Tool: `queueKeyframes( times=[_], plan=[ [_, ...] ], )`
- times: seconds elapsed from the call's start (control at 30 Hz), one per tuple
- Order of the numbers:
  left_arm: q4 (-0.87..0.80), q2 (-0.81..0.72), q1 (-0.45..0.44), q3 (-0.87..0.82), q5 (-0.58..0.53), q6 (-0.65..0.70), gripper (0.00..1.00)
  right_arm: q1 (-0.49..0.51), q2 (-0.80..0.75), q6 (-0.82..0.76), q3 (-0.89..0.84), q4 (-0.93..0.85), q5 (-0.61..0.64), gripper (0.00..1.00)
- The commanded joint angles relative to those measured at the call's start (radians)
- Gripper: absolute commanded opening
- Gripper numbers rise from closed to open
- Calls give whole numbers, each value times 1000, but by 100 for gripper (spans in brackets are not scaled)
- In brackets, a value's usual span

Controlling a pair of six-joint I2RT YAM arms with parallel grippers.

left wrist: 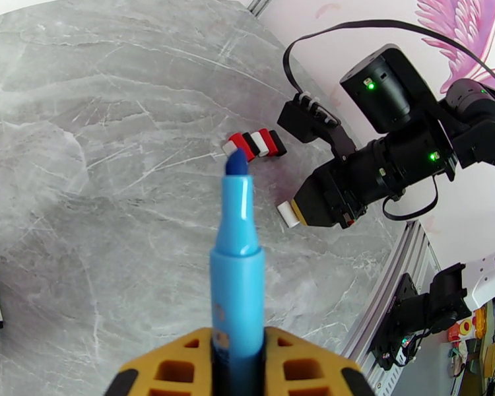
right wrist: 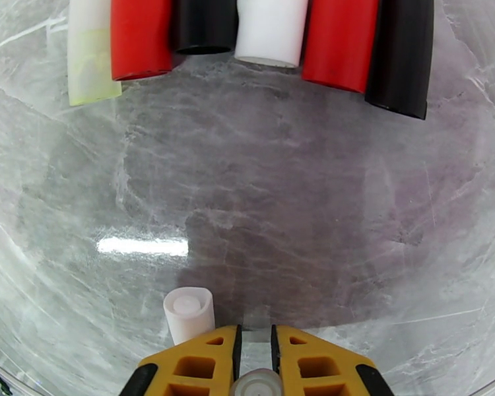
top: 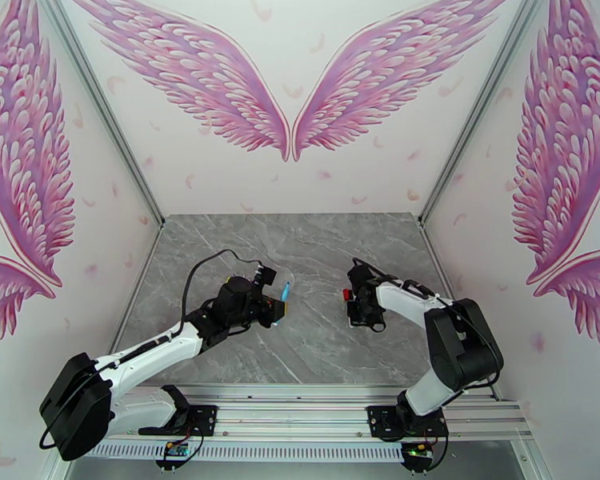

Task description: Open the pen caps

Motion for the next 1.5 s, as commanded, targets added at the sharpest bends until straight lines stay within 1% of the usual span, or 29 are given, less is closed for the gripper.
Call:
queueKeyframes(
  times=[0.0,0.4,0.57,0.9,1.13,1.3,1.47],
  plan=[
    [15,10,-5,-10,-3,3,0,-10,16,-19,17,23,20,20],
    [15,18,-21,-6,-15,-2,0,-26,40,-20,41,28,5,21],
    [12,19,-22,-8,-16,1,0,-27,50,-19,46,24,1,26],
    [9,30,-23,-1,-13,7,0,-26,36,-14,56,5,-1,30],
    [-8,37,-22,9,-24,4,0,-21,-47,-1,66,-31,-1,32],
    [-31,55,-23,30,-42,-3,0,-14,-137,14,61,-41,-10,33],
    [-107,97,-36,79,-136,-11,0,-7,-274,19,28,5,-63,37]
  ],
)
